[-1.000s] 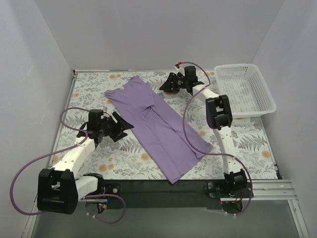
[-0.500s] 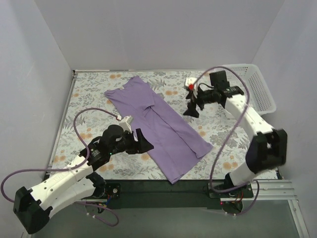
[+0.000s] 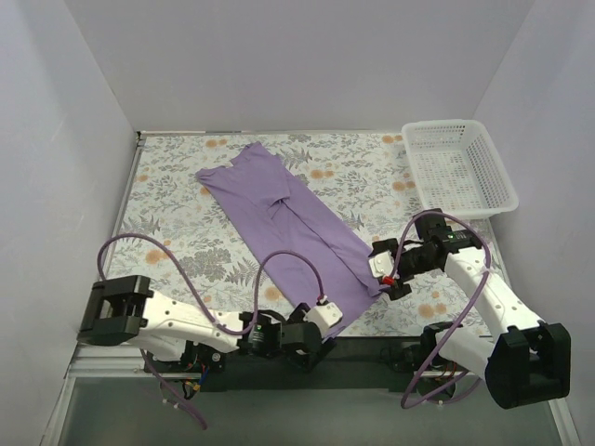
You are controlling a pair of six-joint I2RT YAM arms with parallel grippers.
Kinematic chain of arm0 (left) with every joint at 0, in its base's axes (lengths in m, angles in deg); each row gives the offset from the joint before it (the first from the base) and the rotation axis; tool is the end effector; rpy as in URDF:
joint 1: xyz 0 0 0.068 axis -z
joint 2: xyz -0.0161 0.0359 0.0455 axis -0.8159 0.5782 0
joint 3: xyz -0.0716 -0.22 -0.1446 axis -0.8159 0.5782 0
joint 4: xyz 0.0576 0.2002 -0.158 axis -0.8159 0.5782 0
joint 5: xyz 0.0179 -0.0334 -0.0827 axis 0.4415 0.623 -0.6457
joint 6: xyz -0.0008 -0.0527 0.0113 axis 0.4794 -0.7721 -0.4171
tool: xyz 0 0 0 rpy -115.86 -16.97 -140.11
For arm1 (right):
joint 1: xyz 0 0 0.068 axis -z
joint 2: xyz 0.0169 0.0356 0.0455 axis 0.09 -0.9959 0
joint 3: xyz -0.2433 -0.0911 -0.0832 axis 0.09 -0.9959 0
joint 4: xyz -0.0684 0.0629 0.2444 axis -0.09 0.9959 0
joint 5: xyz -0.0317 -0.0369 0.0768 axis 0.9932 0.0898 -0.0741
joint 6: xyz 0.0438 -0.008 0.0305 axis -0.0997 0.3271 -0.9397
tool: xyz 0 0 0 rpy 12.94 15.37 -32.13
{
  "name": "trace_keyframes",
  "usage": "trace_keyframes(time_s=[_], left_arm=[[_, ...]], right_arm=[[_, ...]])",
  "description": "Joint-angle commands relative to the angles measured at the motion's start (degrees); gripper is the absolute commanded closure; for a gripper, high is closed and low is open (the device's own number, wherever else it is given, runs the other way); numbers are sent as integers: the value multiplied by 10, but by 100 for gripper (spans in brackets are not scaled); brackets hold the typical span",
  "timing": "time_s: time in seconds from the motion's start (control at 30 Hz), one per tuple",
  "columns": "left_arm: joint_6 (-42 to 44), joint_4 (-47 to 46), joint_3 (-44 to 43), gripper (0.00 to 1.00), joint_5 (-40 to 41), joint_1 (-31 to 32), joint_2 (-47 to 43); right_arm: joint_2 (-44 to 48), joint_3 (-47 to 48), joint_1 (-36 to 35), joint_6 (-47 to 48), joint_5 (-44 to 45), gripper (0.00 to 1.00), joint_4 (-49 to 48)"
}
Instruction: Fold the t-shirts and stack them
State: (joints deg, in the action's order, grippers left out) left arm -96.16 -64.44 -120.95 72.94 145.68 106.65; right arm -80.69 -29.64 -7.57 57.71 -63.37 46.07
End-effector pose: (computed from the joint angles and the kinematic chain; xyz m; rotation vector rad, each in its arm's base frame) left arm 0.0055 -0.2419 0.1773 0.3612 2.6128 -0.8447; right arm 0.1714 0.0641 0.2268 -2.0098 1.2412 0.4413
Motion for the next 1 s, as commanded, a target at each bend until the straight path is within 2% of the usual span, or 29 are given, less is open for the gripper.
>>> trace_keyframes(time_s=[0.0,0.17,0.3,0.43,0.6,0.83,0.97], left_arm=[[62,-15,-61,32,124,15,62],[102,-26,-86,34,154,20,103],[128,-58,-80,35,130,20,99],[130,-81,-75,35,113,20,115],[117,-90,-69,36,143,17,143],[112,-92,-58,42,163,-8,144],[116,-93,-58,50,145,-21,154]], right_arm=[[19,-18,7,78,19,7,39],[25,-32,21,94,36,10,57],[23,-28,33,94,19,11,60],[10,-20,47,87,-4,12,66],[-7,-17,60,85,-5,14,73],[-20,-20,80,90,-7,16,78],[-29,-15,89,90,-13,16,80]])
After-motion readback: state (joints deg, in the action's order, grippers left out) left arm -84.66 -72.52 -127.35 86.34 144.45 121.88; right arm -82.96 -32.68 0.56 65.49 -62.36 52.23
